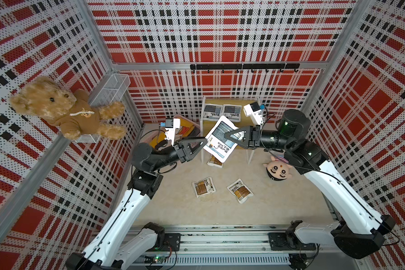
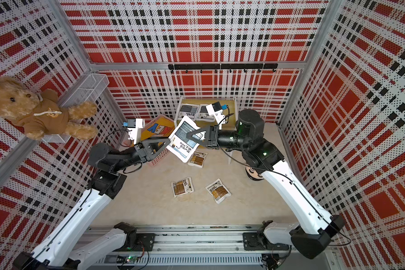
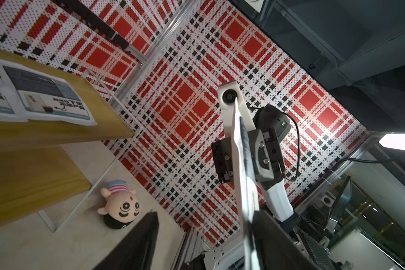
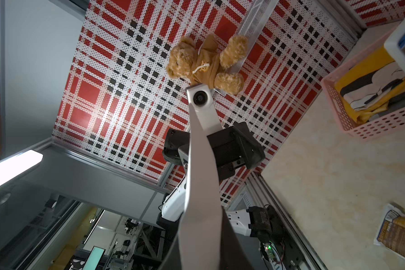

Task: Place the bagged coffee beans on the shelf by color
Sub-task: Place the bagged coffee beans on the shelf.

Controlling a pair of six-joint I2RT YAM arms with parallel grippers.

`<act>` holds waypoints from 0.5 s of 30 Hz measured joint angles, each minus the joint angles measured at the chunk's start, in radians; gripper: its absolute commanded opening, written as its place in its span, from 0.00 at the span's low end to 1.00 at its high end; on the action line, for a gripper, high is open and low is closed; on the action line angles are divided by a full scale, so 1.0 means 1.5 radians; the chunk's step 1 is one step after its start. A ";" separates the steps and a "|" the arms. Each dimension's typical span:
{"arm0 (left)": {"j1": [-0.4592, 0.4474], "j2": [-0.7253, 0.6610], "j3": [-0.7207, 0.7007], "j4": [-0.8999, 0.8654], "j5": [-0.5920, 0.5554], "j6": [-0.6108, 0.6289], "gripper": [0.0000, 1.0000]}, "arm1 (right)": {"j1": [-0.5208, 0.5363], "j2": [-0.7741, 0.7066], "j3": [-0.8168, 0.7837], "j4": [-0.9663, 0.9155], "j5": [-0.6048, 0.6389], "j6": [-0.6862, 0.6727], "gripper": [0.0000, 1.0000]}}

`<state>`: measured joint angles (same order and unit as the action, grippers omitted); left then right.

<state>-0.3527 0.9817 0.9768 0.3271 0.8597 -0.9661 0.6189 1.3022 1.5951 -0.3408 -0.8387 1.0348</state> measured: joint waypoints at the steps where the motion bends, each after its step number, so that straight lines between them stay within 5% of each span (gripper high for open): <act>1: -0.002 0.007 0.000 0.000 0.009 -0.001 0.66 | -0.001 0.006 0.000 -0.007 -0.007 -0.002 0.18; 7: -0.008 0.024 0.006 0.006 0.049 -0.008 0.32 | -0.002 0.025 0.000 -0.026 -0.032 -0.013 0.18; 15: -0.026 0.028 0.009 0.016 0.054 -0.003 0.08 | -0.003 0.033 -0.007 -0.012 -0.038 -0.006 0.37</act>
<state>-0.3912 1.0233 0.9897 0.3515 0.9413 -0.9699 0.6144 1.3518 1.5845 -0.3592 -0.8959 1.0264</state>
